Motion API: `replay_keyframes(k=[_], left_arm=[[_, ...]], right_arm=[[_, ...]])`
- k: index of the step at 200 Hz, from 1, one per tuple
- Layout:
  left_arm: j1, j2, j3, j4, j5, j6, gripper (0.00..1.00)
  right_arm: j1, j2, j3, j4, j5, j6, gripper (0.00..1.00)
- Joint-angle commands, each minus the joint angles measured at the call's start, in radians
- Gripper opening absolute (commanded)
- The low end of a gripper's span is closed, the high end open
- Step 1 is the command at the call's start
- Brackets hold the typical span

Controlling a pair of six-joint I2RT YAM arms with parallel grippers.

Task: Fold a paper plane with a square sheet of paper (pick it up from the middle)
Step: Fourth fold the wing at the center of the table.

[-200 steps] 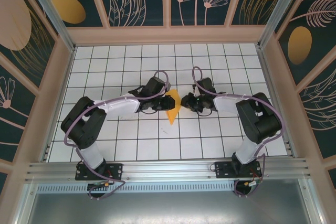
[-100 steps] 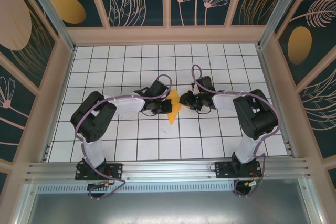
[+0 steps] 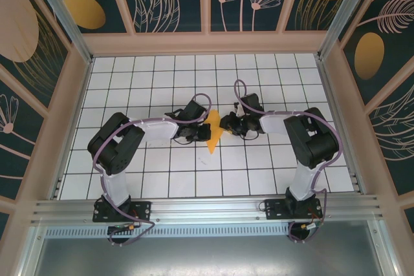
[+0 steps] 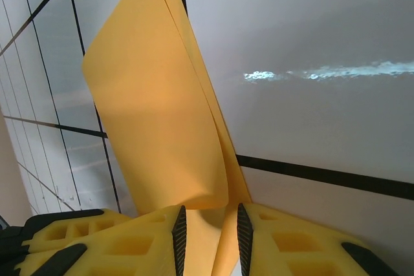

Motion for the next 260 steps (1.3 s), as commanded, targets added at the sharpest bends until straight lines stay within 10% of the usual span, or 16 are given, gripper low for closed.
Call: replay_keyframes(k=[1, 260], left_arm=[[-0.001, 0.025, -0.025, 0.001, 0.001, 0.020, 0.09], [0.001, -0.133, -0.216, 0.383, 0.008, -0.368, 0.23]], right_arm=[[0.010, 0.014, 0.027, 0.023, -0.028, 0.013, 0.31], [0.214, -0.180, -0.203, 0.185, 0.267, -0.083, 0.09]])
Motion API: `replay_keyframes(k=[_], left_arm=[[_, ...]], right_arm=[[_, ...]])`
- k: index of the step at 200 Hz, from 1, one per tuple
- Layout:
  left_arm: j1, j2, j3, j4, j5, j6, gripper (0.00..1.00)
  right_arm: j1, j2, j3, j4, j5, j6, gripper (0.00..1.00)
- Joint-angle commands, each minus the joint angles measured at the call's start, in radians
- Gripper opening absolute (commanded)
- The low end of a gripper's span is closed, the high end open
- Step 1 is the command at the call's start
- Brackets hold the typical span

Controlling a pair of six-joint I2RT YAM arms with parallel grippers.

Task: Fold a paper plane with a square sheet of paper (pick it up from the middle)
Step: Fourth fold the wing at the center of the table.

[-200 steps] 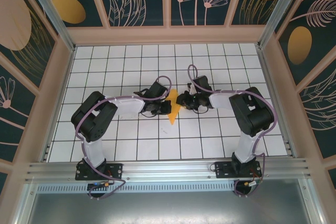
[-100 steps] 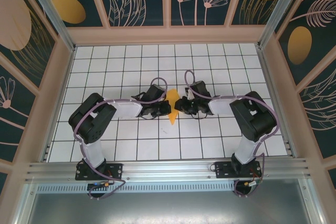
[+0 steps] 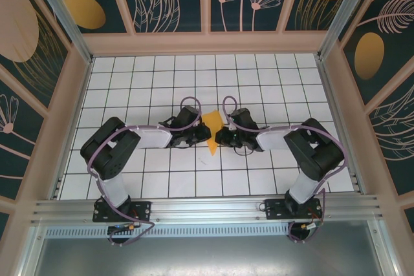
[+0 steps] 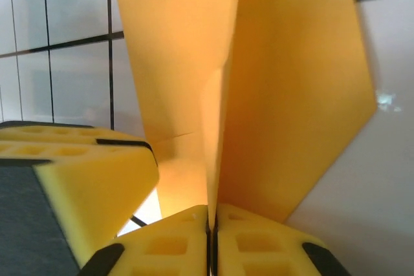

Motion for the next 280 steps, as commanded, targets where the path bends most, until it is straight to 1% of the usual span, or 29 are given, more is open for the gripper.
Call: replay_keyframes(k=[1, 8, 14, 21, 30, 41, 55, 70, 81, 110, 129, 147, 167, 191, 216, 234, 252, 280], left_arm=[[0.001, -0.055, -0.030, 0.083, 0.010, -0.068, 0.24], [0.001, -0.066, -0.039, 0.108, 0.017, -0.090, 0.29], [0.002, -0.074, -0.046, 0.127, 0.019, -0.109, 0.35], [0.001, -0.075, -0.055, 0.147, 0.019, -0.132, 0.37], [0.001, -0.116, -0.064, 0.167, 0.012, -0.160, 0.38], [0.001, -0.137, -0.075, 0.188, -0.002, -0.198, 0.46], [0.002, -0.154, -0.097, 0.238, -0.016, -0.261, 0.52], [0.007, -0.153, -0.129, 0.349, -0.004, -0.341, 0.51], [0.007, -0.145, -0.139, 0.393, -0.004, -0.388, 0.53], [0.008, -0.091, -0.116, 0.464, 0.031, -0.434, 0.54], [0.011, -0.073, -0.105, 0.461, 0.014, -0.443, 0.56], [0.016, -0.049, -0.092, 0.436, -0.002, -0.447, 0.57], [0.018, -0.035, -0.081, 0.414, -0.010, -0.455, 0.57], [0.020, -0.014, -0.055, 0.413, 0.009, -0.459, 0.58], [0.019, -0.006, -0.032, 0.390, 0.021, -0.449, 0.61], [0.020, 0.008, -0.013, 0.350, 0.038, -0.433, 0.59], [0.020, 0.020, -0.018, 0.348, 0.048, -0.444, 0.56], [0.020, 0.030, -0.005, 0.311, 0.061, -0.428, 0.53]], right_arm=[[0.025, -0.055, -0.005, 0.016, 0.107, -0.070, 0.08], [0.027, -0.060, -0.004, 0.008, 0.132, -0.096, 0.03], [0.028, -0.064, -0.004, 0.002, 0.149, -0.122, 0.02], [0.032, -0.068, -0.006, -0.006, 0.170, -0.145, 0.02], [0.037, -0.079, -0.012, -0.008, 0.198, -0.178, 0.01], [0.040, -0.095, -0.032, 0.009, 0.228, -0.207, 0.01], [0.045, -0.098, -0.034, 0.006, 0.250, -0.251, 0.01], [0.056, -0.097, -0.035, -0.002, 0.284, -0.302, 0.02], [0.070, -0.096, -0.038, -0.003, 0.326, -0.336, 0.02], [0.114, -0.099, -0.049, 0.029, 0.409, -0.436, 0.02], [0.125, -0.095, -0.047, 0.035, 0.421, -0.485, 0.01], [0.127, -0.099, -0.058, 0.052, 0.437, -0.496, 0.01], [0.126, -0.114, -0.082, 0.100, 0.422, -0.508, 0.02], [0.128, -0.115, -0.090, 0.121, 0.402, -0.523, 0.02], [0.129, -0.102, -0.080, 0.110, 0.414, -0.536, 0.02], [0.133, -0.099, -0.075, 0.107, 0.429, -0.541, 0.01], [0.143, -0.097, -0.073, 0.112, 0.441, -0.554, 0.01], [0.156, -0.085, -0.063, 0.100, 0.472, -0.569, 0.01]])
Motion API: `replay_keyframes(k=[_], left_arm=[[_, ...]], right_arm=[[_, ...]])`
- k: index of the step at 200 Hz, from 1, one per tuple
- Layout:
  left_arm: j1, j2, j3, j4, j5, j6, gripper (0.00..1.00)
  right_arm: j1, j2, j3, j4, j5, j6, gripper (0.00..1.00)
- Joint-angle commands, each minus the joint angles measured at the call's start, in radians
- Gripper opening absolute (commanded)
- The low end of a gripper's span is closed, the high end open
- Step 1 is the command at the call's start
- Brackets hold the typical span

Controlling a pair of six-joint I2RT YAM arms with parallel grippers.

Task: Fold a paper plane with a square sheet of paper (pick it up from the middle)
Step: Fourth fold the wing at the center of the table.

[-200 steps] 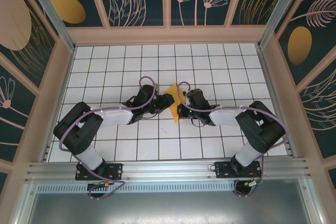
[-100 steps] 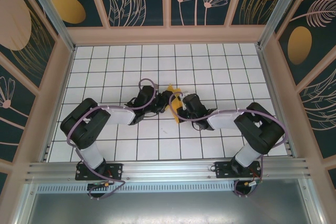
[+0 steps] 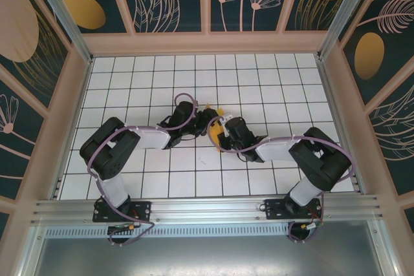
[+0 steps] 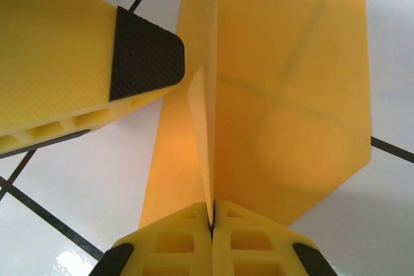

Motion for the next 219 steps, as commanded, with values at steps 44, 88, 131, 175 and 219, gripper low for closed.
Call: replay_keyframes(k=[44, 88, 131, 175, 219], left_arm=[[0.005, 0.025, 0.056, -0.134, 0.031, 0.071, 0.45], [0.004, 0.017, 0.067, -0.181, 0.031, 0.110, 0.32], [0.006, 0.028, 0.069, -0.186, 0.063, 0.118, 0.34], [0.005, 0.010, 0.077, -0.195, 0.082, 0.127, 0.51], [0.004, 0.006, 0.075, -0.209, 0.085, 0.112, 0.42]], right_arm=[[0.032, 0.010, 0.029, 0.007, 0.106, -0.033, 0.01], [0.038, 0.009, 0.037, -0.004, 0.138, -0.039, 0.02], [0.044, 0.017, 0.050, -0.016, 0.150, -0.039, 0.02], [0.046, 0.028, 0.059, -0.031, 0.151, -0.033, 0.01], [0.047, 0.029, 0.059, -0.016, 0.139, -0.033, 0.01]])
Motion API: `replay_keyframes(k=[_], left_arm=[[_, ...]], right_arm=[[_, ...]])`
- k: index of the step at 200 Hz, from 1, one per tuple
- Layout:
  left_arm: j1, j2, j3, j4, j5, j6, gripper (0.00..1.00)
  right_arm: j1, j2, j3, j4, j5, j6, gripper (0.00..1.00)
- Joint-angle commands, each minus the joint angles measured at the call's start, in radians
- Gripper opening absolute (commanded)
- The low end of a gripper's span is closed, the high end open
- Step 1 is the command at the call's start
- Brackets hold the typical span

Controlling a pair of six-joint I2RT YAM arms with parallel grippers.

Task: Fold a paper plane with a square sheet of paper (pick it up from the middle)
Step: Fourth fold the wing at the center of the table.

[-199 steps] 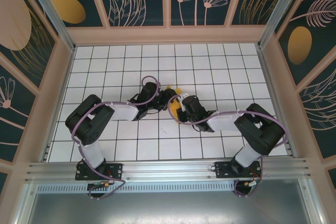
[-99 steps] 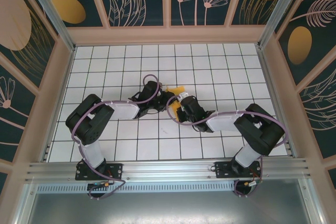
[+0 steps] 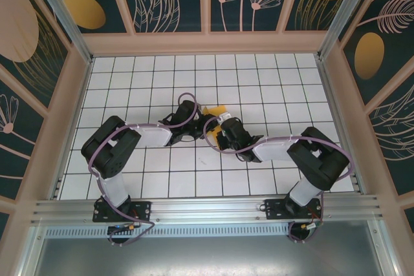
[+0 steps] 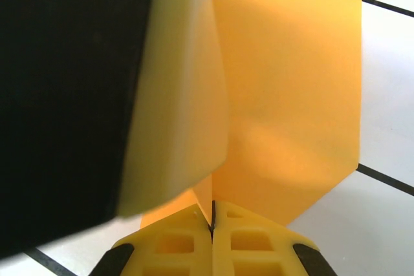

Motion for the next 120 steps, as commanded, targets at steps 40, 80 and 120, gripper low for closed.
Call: replay_keyframes(k=[40, 80, 120], left_arm=[[0.000, 0.011, 0.038, -0.021, 0.019, -0.001, 0.37], [0.000, 0.011, 0.050, -0.034, 0.014, 0.013, 0.34], [0.000, 0.025, 0.058, -0.040, 0.021, 0.026, 0.18]], right_arm=[[0.012, 0.020, 0.036, -0.008, 0.024, -0.014, 0.02], [0.013, 0.003, 0.023, -0.012, 0.016, 0.006, 0.09], [0.006, -0.031, -0.002, 0.000, -0.016, 0.035, 0.12]])
